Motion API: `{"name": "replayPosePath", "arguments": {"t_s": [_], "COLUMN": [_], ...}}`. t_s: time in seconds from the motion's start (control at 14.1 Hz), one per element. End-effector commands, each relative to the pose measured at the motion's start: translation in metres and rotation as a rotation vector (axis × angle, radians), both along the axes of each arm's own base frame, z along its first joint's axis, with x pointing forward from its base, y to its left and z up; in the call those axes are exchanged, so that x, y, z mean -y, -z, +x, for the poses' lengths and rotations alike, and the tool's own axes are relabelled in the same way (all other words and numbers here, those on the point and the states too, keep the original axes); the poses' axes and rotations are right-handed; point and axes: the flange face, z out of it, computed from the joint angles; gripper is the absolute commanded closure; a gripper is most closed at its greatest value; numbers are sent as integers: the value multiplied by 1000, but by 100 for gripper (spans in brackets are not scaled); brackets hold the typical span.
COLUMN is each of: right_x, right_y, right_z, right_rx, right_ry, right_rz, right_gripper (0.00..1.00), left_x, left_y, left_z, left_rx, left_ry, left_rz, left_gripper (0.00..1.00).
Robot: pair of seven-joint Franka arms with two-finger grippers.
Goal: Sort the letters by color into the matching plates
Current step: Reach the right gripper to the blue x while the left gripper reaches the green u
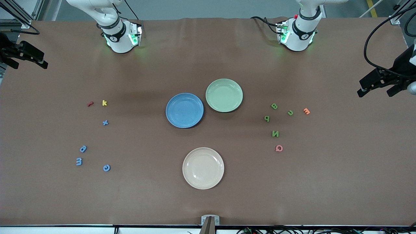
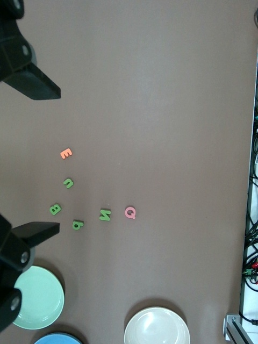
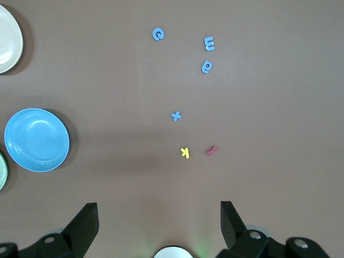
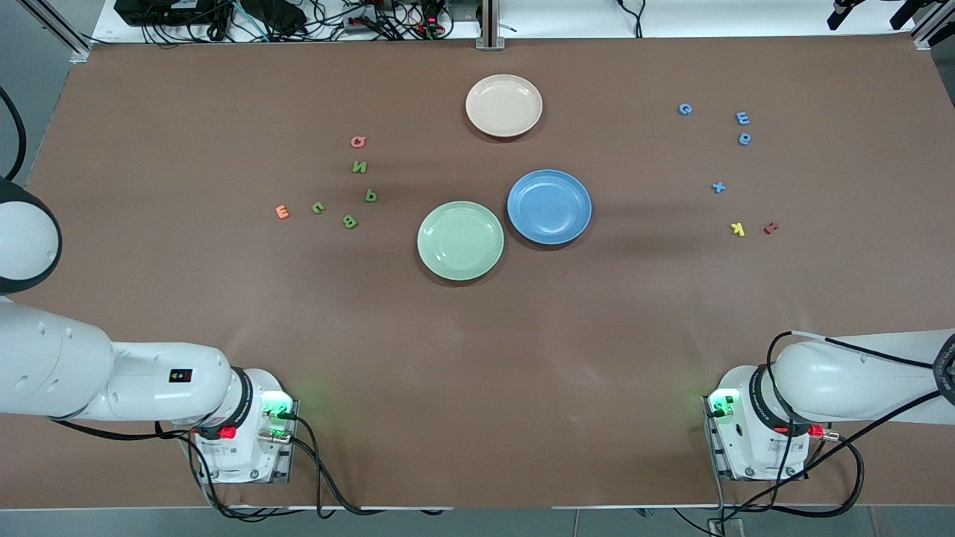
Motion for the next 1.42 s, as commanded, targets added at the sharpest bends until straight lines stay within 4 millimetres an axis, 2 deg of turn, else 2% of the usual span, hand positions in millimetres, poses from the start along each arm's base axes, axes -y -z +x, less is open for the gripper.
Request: {"name": "replayPosePath", "arguments": {"t_s": [0.0, 0.21, 0.5, 0.78, 0.92, 1.06, 1.27, 1.35], "right_x": [-2, -2, -3, -1, 1, 7, 17, 27], "right_y": [-3, -4, -7, 2, 11, 27, 92, 105], "right_z": [-4, -3, -4, 5, 12, 23, 68, 77], "right_rx": [11, 14, 13, -7, -24, -45, -124, -141], "right_ry": [11, 11, 7, 14, 7, 14, 28, 43], "right_rz": [10, 10, 10, 8, 8, -7, -6, -6], "right_gripper": [0, 0, 0, 0, 0, 0, 0, 0], "left_x": [-1, 0, 1, 11, 30, 41, 55, 58], "left_y": [-7, -7, 10, 62, 99, 132, 169, 183], "left_z": [-2, -2, -3, -4, -8, -13, -19, -22], "left_rx": [-1, -1, -73, -176, -214, -238, -242, -243], "left_ry": [12, 12, 1, 3, 3, 1, -4, -15], "left_rz": [19, 19, 18, 10, 15, 21, 25, 26], "left_gripper": [0, 0, 0, 0, 0, 0, 0, 0]}}
